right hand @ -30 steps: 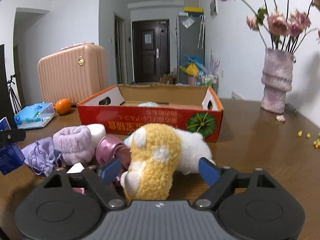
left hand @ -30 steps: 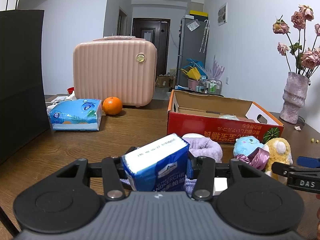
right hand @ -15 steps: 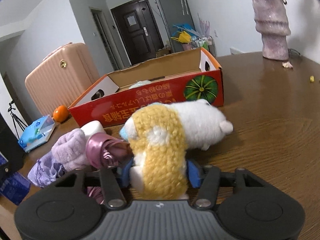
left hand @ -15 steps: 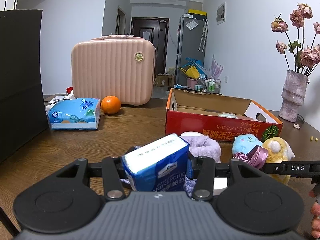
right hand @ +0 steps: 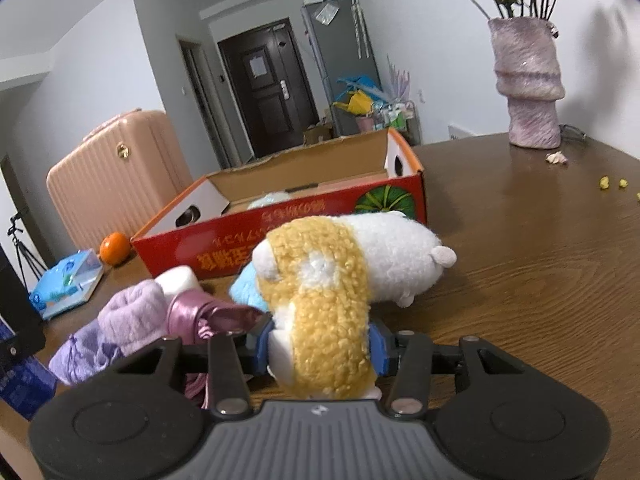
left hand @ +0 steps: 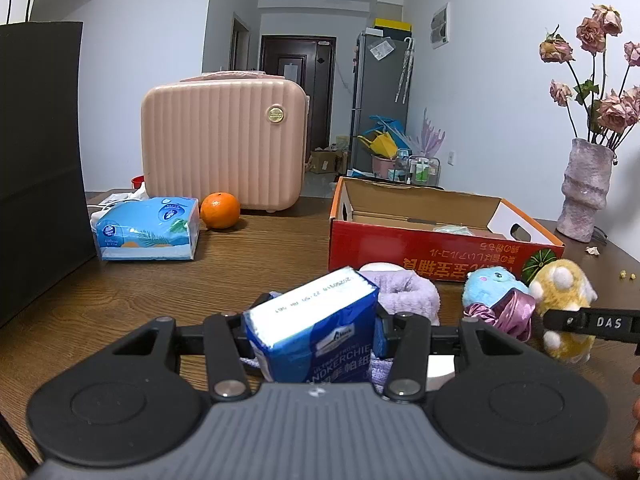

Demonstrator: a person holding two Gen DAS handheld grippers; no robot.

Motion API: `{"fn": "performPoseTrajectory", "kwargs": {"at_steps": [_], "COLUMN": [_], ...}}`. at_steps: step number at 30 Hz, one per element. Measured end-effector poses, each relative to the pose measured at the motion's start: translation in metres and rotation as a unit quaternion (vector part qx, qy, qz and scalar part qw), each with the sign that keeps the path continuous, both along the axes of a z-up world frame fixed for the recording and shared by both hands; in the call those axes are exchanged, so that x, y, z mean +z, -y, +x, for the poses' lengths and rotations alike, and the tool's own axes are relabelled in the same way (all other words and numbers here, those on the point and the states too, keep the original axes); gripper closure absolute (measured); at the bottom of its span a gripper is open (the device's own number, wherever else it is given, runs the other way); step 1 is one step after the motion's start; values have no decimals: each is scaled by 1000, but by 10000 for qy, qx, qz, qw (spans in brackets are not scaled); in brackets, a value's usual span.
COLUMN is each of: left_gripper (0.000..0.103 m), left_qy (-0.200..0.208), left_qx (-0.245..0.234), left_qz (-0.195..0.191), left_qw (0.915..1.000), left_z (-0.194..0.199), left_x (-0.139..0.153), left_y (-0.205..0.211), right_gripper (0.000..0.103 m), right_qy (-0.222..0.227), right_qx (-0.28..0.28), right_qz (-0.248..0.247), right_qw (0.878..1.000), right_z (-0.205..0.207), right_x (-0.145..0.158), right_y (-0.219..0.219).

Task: Organize soft objects
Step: 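Carry the plush toy in the right tool and the handkerchief box in the left tool over the cardboard box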

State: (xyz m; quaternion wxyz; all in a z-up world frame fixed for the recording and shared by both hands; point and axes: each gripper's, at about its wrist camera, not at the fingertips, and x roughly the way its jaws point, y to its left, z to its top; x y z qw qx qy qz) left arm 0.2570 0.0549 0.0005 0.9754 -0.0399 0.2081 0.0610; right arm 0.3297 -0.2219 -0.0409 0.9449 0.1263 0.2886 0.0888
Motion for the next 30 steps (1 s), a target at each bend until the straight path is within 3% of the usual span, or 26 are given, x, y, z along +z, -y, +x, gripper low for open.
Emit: {"fn": "performPoseTrajectory", "kwargs": {"at_steps": [17,30], "left_gripper": [54,54], "left_qy": [43,122], "left_qx": [129,129], "left_qz": [-3,50], "left_qw": [9999,9998], "left_z": [-1,4], "left_x": [1,10], "left_y": [-2,6], "right_gripper": [58,57], "right_qy": [815,1130], "right_qx": [-87,162], "right_qz": [-401,-702], "right_qw": [9958,9910], "right_z": [-28,-33], "right_x": [23,35], "right_y": [2,-11]}}
